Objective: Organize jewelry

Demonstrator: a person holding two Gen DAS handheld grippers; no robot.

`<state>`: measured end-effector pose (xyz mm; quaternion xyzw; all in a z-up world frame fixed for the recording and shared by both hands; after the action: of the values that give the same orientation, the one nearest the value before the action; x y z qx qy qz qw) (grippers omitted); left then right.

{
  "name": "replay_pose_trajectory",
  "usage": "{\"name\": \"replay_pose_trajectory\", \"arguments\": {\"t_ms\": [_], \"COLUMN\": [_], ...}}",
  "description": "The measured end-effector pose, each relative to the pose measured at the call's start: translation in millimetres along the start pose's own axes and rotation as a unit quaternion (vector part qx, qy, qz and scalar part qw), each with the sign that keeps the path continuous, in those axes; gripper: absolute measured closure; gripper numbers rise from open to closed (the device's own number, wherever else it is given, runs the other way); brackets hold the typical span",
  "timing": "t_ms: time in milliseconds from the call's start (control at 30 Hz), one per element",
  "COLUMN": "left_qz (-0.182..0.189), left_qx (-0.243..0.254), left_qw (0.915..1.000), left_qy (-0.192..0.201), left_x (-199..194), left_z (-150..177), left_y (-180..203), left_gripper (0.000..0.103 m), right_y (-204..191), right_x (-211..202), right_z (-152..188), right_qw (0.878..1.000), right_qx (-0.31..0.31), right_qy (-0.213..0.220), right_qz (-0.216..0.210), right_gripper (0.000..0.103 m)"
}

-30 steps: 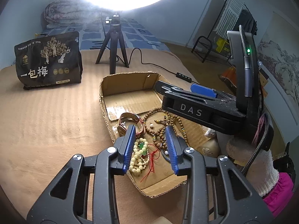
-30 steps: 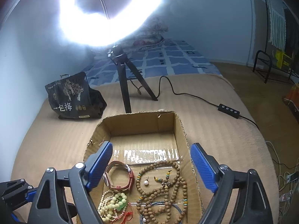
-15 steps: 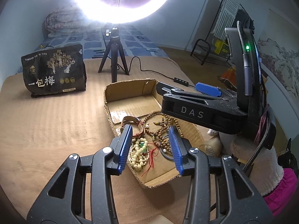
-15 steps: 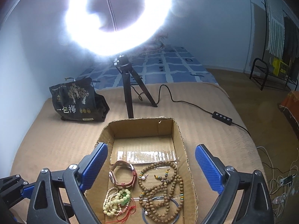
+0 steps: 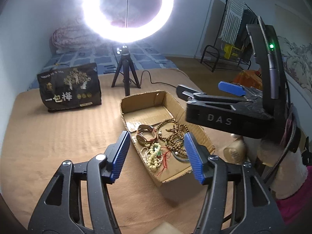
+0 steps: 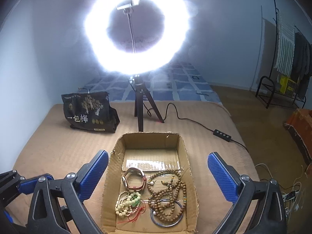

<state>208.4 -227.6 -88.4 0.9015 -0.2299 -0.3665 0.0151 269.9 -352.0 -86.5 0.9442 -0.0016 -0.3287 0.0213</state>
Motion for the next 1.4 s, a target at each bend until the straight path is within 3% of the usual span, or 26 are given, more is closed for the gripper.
{"name": "replay_pose_trajectory", "arguments": {"t_ms": [333,700,933,1067,1400], "left_qz": [-0.020,-0.035,-0.035,-0.038,-0.046], "left_qx": [0.023,0.031,0.041,0.043,0.061], "left_qw": [0.9989,0.9968,0.9955,0.9950,0.9931], "left_qy": [0.035,0.065,0.078,0.082,0.089], "left_x": [-43.0,-80.3,-95.1,-99.2,-104.4], "left_z": [4.3,17.8,22.1,25.9,29.0], "left_y": [-4.2,-7.3,-5.8,-5.4,-0.9], "left_gripper": [0.034,0.012,0.010,0.003,0.002], "right_y": [-9.3,-20.0,-23.7,-19.8,-5.1], "right_x": [-53.2,-105.8,-127.0,-133.1,-130.6], "right_z": [-2.5,10.5,25.5,34.0,43.0], "right_qw": [0.999,0.998,0.998,0.998,0.997], "right_qx": [-0.005,-0.009,-0.007,0.000,0.008], "right_qy": [0.033,0.060,0.067,0.066,0.060], "right_qz": [0.010,0.021,0.021,0.024,0.038], "right_gripper": [0.000,0.000,0.000,0.000,0.000]}}
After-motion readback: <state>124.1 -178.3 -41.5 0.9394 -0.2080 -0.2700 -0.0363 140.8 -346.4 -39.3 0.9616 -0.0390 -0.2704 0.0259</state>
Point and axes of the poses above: each gripper's, at about its wrist camera, not at the fingertips, and x roughly the way its jaws point, y to its right, z to its underside, the point moved 8 cm from there along x, roughly the way its jaws point, and after that the axes turned 3 degrees about -x, right-handed, at the moved point
